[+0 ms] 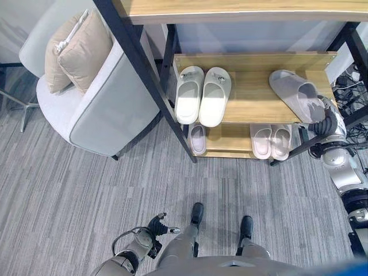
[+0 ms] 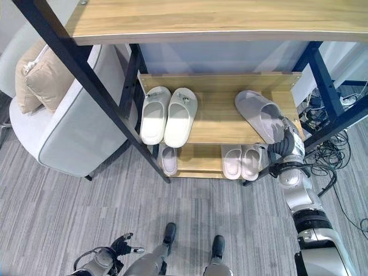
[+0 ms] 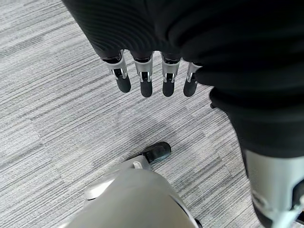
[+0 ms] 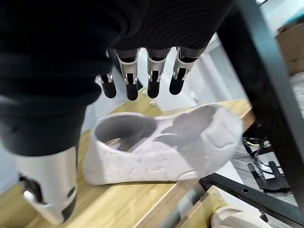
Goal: Arrange the slippers neatly on the shoe rack.
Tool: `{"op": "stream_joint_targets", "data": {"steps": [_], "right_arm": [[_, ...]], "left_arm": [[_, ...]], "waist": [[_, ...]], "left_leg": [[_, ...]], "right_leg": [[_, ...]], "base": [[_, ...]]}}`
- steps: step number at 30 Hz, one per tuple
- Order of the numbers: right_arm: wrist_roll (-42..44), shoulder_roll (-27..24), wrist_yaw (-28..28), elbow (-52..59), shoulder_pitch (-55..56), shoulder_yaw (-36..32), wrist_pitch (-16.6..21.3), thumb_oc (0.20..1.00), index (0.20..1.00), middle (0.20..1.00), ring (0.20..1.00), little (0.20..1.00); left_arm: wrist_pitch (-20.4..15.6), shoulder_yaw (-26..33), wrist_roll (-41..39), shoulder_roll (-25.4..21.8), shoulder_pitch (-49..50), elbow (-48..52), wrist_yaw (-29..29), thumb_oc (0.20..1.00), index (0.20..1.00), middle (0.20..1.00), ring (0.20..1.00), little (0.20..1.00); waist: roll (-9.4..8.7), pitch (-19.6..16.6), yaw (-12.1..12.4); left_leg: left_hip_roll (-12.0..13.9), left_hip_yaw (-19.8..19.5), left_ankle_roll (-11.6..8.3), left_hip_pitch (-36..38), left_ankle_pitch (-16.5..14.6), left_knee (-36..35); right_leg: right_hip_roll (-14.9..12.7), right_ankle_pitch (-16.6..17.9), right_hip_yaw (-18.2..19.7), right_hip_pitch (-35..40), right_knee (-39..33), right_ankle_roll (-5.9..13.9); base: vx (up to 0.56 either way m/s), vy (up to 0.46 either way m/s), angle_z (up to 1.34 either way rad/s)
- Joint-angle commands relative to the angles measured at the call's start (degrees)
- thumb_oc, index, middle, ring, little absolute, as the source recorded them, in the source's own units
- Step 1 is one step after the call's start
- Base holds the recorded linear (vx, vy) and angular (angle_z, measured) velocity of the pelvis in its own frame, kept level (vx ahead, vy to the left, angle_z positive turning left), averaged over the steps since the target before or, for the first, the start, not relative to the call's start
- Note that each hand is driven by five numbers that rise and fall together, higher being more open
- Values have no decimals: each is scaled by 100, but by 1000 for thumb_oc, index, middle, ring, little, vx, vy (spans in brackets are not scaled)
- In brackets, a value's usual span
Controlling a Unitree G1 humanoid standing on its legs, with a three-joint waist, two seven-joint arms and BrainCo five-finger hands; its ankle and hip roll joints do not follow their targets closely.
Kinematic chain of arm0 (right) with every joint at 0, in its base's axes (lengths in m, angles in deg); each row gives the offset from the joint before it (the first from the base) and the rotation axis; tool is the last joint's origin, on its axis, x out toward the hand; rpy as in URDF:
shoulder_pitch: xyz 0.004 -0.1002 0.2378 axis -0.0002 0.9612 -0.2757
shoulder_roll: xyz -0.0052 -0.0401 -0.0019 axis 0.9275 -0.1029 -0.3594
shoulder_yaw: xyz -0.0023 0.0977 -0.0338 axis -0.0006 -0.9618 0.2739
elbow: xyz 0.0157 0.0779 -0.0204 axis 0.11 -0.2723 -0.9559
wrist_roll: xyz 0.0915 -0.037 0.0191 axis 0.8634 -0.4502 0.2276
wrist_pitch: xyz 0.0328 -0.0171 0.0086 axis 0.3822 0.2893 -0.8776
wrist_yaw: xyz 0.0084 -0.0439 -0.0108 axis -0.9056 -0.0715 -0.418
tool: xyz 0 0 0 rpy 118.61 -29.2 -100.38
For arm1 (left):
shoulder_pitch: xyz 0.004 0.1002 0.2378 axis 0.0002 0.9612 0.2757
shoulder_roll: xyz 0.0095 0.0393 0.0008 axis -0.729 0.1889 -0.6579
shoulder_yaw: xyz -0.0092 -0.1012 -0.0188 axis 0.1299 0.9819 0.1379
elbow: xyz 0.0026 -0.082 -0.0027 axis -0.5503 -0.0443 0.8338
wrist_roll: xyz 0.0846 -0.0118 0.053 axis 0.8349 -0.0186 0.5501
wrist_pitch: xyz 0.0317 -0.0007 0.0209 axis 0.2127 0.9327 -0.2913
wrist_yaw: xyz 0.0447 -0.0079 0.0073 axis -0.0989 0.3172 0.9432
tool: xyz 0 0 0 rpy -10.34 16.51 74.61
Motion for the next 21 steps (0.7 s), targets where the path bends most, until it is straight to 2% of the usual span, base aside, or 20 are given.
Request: {"op": "stream_joint_targets", "data": {"steps": [1, 8, 21], "right_arm": [[171, -65, -188, 86, -433, -151, 34, 1000, 1000, 1000, 1000, 1000], [1188, 220, 197, -358, -935, 203, 17, 1000, 1000, 1000, 1000, 1000], [2068, 576, 866, -731, -1503, 834, 29, 1000, 1000, 1000, 1000, 1000]], "left_arm": [[8, 12, -154, 41, -282, -490, 50, 1000, 1000, 1000, 1000, 1000], [94, -15, -424, 31, -339, -568, 74, 1000, 1000, 1000, 1000, 1000], [139, -36, -586, -46, -416, -622, 46, 1000, 1000, 1000, 1000, 1000]], "waist": [[-127, 34, 90], [-204, 54, 70], [-342, 116, 61]], "left_leg": [[109, 424, -153, 146, -710, 35], [130, 477, -155, 85, -684, 35], [150, 493, -158, 58, -664, 35]], "right_leg": [[-326, -77, 131, 117, 61, 374], [-297, -42, 218, 13, 61, 342], [-279, 3, 247, -18, 61, 323]], "base": [[10, -19, -4], [3, -5, -2], [0, 0, 0]]}}
